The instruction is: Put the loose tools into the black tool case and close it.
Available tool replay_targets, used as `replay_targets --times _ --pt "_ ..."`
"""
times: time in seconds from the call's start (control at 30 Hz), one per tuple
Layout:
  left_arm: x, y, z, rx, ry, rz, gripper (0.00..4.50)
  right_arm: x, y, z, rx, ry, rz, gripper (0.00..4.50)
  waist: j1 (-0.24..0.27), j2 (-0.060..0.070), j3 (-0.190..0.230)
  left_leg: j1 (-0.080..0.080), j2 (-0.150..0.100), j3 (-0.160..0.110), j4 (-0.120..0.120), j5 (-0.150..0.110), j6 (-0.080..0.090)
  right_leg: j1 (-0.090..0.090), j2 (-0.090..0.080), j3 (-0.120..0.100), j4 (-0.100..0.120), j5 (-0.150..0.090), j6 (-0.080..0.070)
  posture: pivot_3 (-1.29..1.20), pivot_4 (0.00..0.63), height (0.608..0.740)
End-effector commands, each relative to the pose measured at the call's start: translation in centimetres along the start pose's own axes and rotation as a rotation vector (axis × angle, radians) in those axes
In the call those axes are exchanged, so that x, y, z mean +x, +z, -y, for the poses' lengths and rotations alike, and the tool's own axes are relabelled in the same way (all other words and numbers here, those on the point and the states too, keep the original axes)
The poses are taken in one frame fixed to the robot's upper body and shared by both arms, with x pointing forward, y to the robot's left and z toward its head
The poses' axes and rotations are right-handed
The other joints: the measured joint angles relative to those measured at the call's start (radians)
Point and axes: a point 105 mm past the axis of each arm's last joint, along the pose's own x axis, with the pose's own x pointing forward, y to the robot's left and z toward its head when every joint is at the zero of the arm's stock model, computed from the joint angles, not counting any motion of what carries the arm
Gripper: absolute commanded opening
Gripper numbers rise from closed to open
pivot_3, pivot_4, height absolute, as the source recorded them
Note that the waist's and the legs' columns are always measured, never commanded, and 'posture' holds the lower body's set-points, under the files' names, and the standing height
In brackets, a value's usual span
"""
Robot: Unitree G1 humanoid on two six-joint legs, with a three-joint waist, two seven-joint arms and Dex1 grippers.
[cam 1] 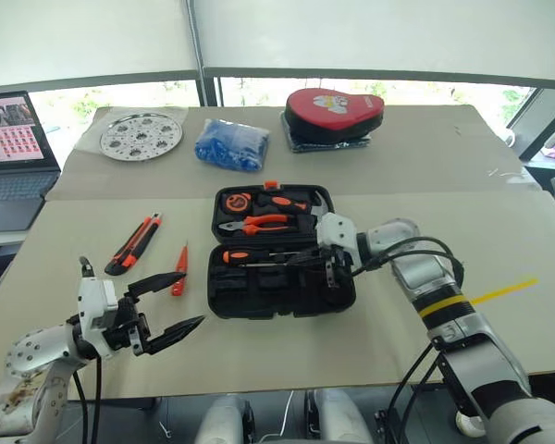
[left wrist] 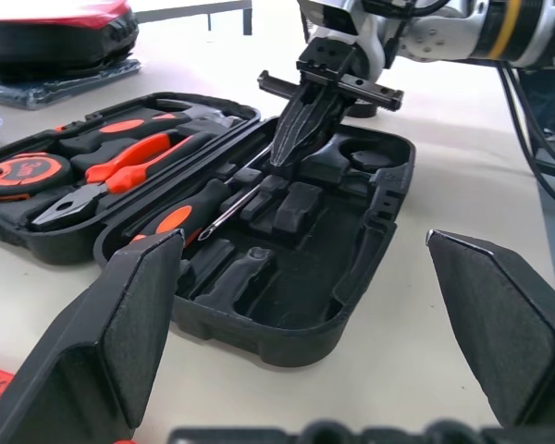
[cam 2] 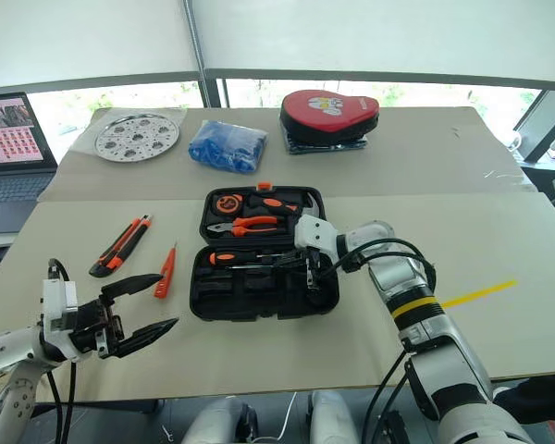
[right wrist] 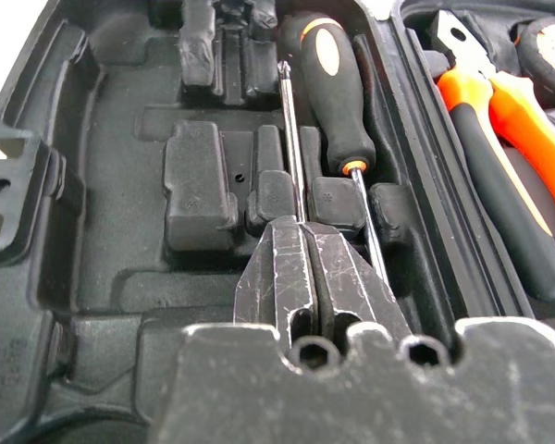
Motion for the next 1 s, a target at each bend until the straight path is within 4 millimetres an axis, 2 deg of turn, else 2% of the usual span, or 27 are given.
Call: replay_targets --times 0.03,0.13,0.17,0.23,0.3,0.4,0.47,0.5,0.57,0.6,0.7,0.8,0.87,0.97,1.0 --pt "-0.9 0.7 -0.4 0.036 0.059 -0.012 4.5 0.0 0.6 -0.4 0.009 0.005 0.015 0.02 -0.002 0.0 0.0 0.0 0.0 0.0 0.0 0.0 0.0 0.0 0.0 0.0 0.0 0.0 0.0 0.0 0.15 0.74" --pt "-2.5 0.6 -1.1 0.019 0.15 -0.015 4.5 -2.1 3.3 0.0 0.034 -0.063 0.203 0.02 0.002 0.0 0.0 -0.001 0.001 -0.001 0.0 0.0 0.0 -0.001 0.0 -0.001 0.0 0.0 -0.001 0.0 0.15 0.74" --pt "-3.5 0.4 -1.5 0.01 0.206 -0.021 4.5 -3.2 3.7 -0.1 0.052 -0.083 0.246 0.29 0.003 0.0 0.0 -0.002 0.001 -0.001 0.0 0.0 0.0 -0.002 0.0 -0.001 0.0 0.0 -0.001 0.0 0.15 0.74" --pt "-5.8 -0.1 -2.6 -0.017 0.339 -0.042 4.5 -5.3 3.2 -1.1 0.073 -0.093 0.241 0.76 0.009 0.001 0.001 -0.003 0.001 -0.001 -0.001 0.0 0.0 -0.003 0.0 -0.001 -0.001 0.0 -0.001 0.0 0.15 0.74" --pt "-8.2 -0.4 -3.3 -0.019 0.462 -0.073 4.5 -7.0 2.4 -1.7 0.067 -0.142 0.223 1.47 0.015 0.001 0.001 -0.004 0.0 -0.001 -0.001 -0.001 0.001 -0.002 -0.002 -0.003 -0.003 0.0 -0.001 0.0 0.15 0.74" --pt "-12.8 -1.3 -4.0 -0.053 0.681 -0.152 4.5 -9.8 1.5 -2.6 0.057 -0.238 0.265 2.43 0.014 -0.001 0.001 -0.003 0.0 -0.001 0.0 -0.003 0.003 -0.001 -0.003 -0.003 -0.005 0.0 0.0 0.0 0.15 0.74" --pt "-15.7 -2.3 -4.1 -0.146 0.826 -0.219 4.5 -11.3 2.2 -4.1 0.008 -0.229 0.404 3.18 0.014 -0.001 0.001 -0.003 0.0 -0.001 0.0 -0.003 0.003 -0.001 -0.002 -0.003 -0.006 0.0 0.0 0.0 0.15 0.74" --pt "-16.5 -2.5 -3.8 -0.161 0.846 -0.236 4.5 -12.0 1.5 -4.5 0.009 -0.278 0.409 3.56 0.013 -0.001 0.001 -0.003 0.0 -0.001 -0.001 -0.004 0.004 -0.001 -0.002 -0.003 -0.005 0.0 0.0 0.0 0.15 0.74" --pt "-16.9 -2.6 -3.3 -0.182 0.849 -0.248 4.5 -12.6 0.2 -5.4 0.045 -0.325 0.392 4.24 0.011 -0.001 0.001 -0.002 0.001 0.0 -0.001 -0.008 0.01 0.0 0.0 -0.002 -0.005 -0.001 0.0 0.0 0.15 0.74" --pt "-16.8 -2.6 -3.1 -0.193 0.852 -0.26 4.5 -13.0 -0.3 -5.8 0.057 -0.344 0.391 4.44 0.011 -0.001 0.001 -0.002 0.001 0.0 -0.001 -0.008 0.01 0.0 0.0 -0.002 -0.005 -0.001 0.0 0.0 0.15 0.74" --pt "-15.7 -2.2 -3.0 -0.223 0.809 -0.263 4.5 -13.7 -0.4 -6.9 0.141 -0.362 0.449 4.44 0.019 -0.002 0.001 -0.002 0.0 0.0 0.0 -0.008 0.01 0.0 -0.001 -0.002 -0.004 -0.001 0.0 0.0 0.15 0.74" --pt "-10.7 -1.2 -3.5 -0.297 0.742 -0.286 4.5 -13.5 0.6 -7.4 0.091 -0.377 0.478 4.44 0.028 -0.003 0.002 -0.001 0.001 0.0 0.0 -0.008 0.01 0.0 -0.002 -0.001 -0.004 -0.001 0.0 0.0 0.15 0.74" --pt "-8.7 -1.1 -3.6 -0.331 0.744 -0.315 4.5 -13.2 1.4 -7.4 0.063 -0.369 0.494 4.44 0.034 -0.001 0.003 -0.001 0.001 -0.001 0.0 -0.008 0.009 0.001 -0.002 0.0 -0.003 -0.001 0.0 0.0 0.15 0.74" --pt "-3.7 -0.4 -3.5 -0.383 0.7 -0.279 4.5 -12.9 3.2 -6.8 0.021 -0.341 0.545 4.44 0.033 -0.001 0.002 0.0 0.0 -0.001 0.0 -0.006 0.007 0.001 -0.001 0.002 -0.002 0.001 -0.001 0.0 0.15 0.74" --pt "-2.4 -0.7 -3.9 -0.382 0.719 -0.303 4.5 -12.8 3.8 -6.5 0.008 -0.328 0.561 4.44 0.031 -0.001 0.003 0.001 0.0 -0.001 0.0 -0.006 0.006 0.001 -0.001 0.002 -0.002 0.001 -0.001 0.0 0.15 0.74"
